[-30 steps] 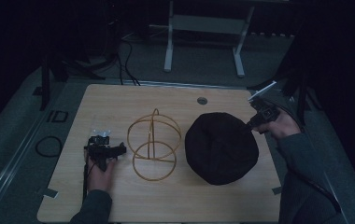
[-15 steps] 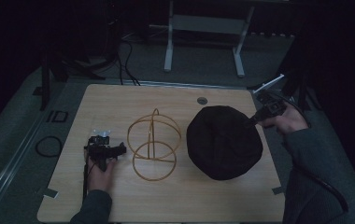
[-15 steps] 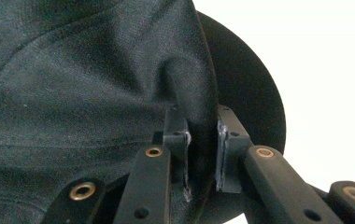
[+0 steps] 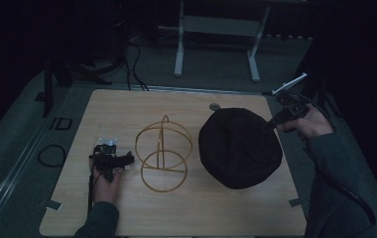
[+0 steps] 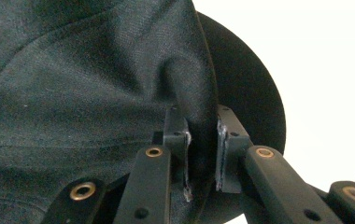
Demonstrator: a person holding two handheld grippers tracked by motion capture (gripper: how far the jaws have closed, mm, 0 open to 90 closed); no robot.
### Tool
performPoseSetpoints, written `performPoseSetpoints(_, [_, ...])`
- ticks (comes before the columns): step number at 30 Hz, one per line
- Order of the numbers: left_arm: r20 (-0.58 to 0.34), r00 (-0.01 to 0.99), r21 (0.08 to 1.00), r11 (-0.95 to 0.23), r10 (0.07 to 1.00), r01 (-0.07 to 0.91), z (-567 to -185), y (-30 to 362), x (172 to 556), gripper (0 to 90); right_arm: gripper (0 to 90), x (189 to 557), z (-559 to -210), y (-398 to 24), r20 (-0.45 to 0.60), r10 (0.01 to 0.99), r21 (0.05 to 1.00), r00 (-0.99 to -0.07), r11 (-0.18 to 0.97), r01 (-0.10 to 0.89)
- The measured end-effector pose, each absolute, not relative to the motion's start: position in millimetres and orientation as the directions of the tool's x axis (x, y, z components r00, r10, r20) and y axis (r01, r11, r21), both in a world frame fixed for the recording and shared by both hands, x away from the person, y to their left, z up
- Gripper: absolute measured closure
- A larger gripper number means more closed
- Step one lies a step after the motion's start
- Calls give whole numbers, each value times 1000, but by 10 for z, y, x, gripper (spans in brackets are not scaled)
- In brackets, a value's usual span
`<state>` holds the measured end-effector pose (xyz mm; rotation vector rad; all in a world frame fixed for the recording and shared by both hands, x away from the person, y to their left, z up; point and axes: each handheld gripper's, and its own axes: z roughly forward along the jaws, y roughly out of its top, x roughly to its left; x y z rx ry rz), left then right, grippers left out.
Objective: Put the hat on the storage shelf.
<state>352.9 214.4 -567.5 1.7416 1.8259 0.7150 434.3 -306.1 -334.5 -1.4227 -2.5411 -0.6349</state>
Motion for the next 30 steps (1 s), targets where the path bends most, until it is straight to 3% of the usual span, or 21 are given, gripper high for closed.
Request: performPoseSetpoints(30, [-7,-44,684,37,999,729,-5675,2144,3529,12,779,4411,-2976,-3005,398,755,327,-522,415,849])
